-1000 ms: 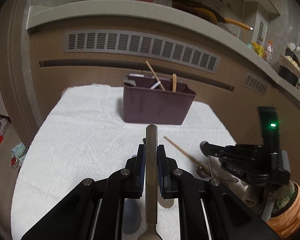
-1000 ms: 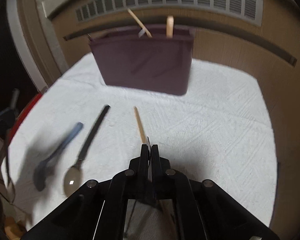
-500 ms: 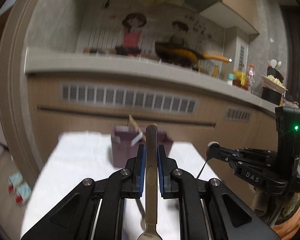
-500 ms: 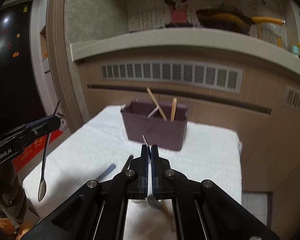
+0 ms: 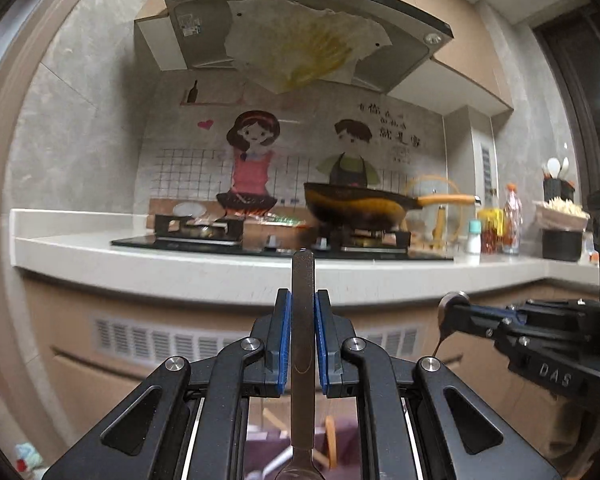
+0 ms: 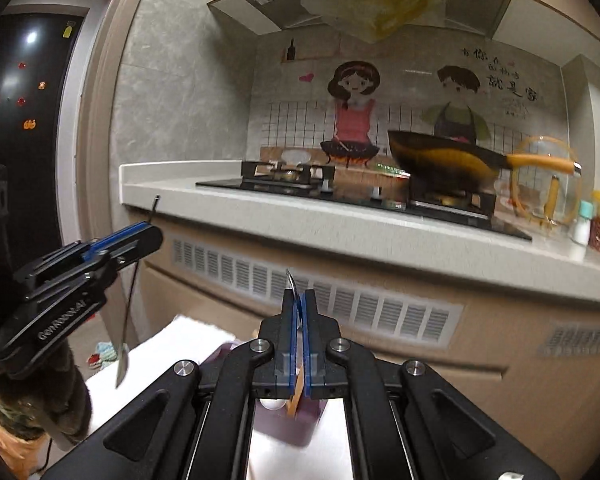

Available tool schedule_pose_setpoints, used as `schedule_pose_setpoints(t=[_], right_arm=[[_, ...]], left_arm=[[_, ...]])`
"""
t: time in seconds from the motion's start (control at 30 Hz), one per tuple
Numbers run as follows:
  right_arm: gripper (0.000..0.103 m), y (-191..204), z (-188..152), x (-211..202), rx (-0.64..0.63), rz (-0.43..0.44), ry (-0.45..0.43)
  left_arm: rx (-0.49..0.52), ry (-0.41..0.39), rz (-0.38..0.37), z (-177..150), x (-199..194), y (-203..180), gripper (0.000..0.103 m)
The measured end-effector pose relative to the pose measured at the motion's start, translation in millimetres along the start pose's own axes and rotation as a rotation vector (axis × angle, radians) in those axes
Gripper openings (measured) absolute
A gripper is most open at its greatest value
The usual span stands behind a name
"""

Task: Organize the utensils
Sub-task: 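Lift both held utensils over the purple caddy and open both grippers, then move both open grippers back over the utensils on the towel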

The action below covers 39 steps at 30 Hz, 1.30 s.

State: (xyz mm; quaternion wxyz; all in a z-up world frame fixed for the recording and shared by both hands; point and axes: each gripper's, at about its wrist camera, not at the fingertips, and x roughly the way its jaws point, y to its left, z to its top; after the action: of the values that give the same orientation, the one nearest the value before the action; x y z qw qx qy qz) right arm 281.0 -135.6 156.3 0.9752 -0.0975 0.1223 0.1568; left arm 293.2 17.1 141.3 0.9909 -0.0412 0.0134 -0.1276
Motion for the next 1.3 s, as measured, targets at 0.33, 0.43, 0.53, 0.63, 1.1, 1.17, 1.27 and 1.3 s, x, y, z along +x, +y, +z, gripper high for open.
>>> schedule_pose_setpoints(t=[0.33, 0.43, 0.53, 0.63, 1.1, 1.17, 1.27, 1.3], right_arm=[[0.003, -21.4, -30.9, 85.1, 0.016, 0.001, 0.093], [0.003, -25.1, -54.4, 110.4, 0.024, 0.008, 0.16], [0.003, -26.1, -77.2, 130.4, 0.036, 0.024, 0.222], [0.003, -26.4, -97.3, 142.2, 0.05, 0.049, 0.279], [0.045, -20.4, -141.6, 109.5, 0.041, 0.016, 0.365], [0.045, -17.3, -148.4, 90.6, 0.019, -0.014, 0.358], [0.053, -11.4, -160.0, 71.8, 0.002, -0.02, 0.373], [0.061, -8.7, -166.0, 63.0, -0.002, -0.025, 0.373]], left_arm=[[-0.027, -0.011, -0.019, -48.2, 103.0, 18.4, 0.012], [-0.031, 0.032, -0.018, -75.4, 121.2, 22.3, 0.012], [-0.042, 0.099, -0.021, -99.0, 136.2, 26.7, 0.012], [-0.065, 0.172, -0.01, -119.0, 141.8, 31.8, 0.013], [-0.233, 0.454, 0.064, -140.1, 94.0, 73.4, 0.05], [-0.238, 0.488, 0.102, -140.5, 75.9, 78.4, 0.051], [-0.241, 0.558, 0.137, -147.4, 46.1, 80.2, 0.051], [-0.238, 0.574, 0.138, -150.1, 36.8, 79.0, 0.053]])
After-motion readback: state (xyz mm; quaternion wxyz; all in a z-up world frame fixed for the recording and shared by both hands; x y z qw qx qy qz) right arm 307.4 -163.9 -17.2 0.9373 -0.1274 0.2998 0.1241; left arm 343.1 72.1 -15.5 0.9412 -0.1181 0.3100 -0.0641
